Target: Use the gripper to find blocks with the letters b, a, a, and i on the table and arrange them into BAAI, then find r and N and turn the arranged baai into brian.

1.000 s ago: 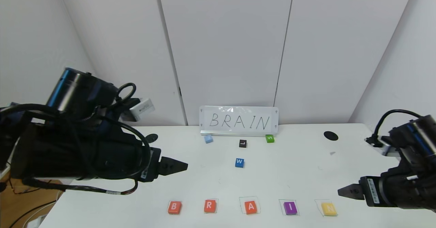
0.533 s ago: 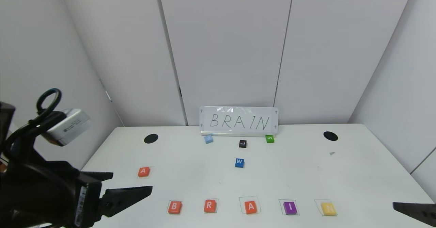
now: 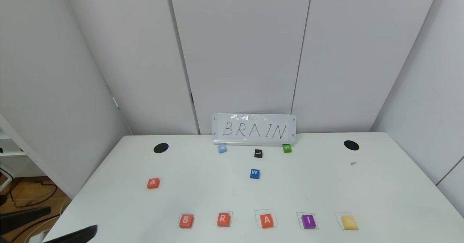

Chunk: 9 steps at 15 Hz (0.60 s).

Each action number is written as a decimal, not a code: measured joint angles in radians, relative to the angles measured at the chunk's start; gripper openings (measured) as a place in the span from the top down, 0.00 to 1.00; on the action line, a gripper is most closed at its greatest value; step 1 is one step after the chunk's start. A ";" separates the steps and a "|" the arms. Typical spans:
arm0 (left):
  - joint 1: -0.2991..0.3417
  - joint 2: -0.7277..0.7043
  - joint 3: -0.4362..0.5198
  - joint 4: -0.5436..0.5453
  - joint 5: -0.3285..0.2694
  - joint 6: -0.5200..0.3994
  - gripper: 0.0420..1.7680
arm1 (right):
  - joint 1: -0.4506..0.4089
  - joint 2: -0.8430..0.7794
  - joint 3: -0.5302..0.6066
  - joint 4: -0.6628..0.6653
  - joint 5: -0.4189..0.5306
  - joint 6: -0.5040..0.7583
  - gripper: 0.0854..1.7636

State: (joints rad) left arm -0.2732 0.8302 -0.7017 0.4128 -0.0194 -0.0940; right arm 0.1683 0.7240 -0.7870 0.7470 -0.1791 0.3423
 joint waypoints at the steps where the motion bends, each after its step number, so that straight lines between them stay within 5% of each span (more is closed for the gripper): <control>1: 0.022 -0.045 0.005 0.034 -0.005 0.014 0.03 | -0.028 -0.038 0.000 0.012 0.001 -0.006 0.03; 9: 0.167 -0.377 -0.001 0.284 -0.016 0.097 0.03 | -0.203 -0.349 -0.002 0.145 0.013 -0.126 0.03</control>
State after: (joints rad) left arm -0.1066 0.4536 -0.7023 0.6968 -0.0353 0.0028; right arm -0.0351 0.3755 -0.7894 0.8917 -0.1666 0.2164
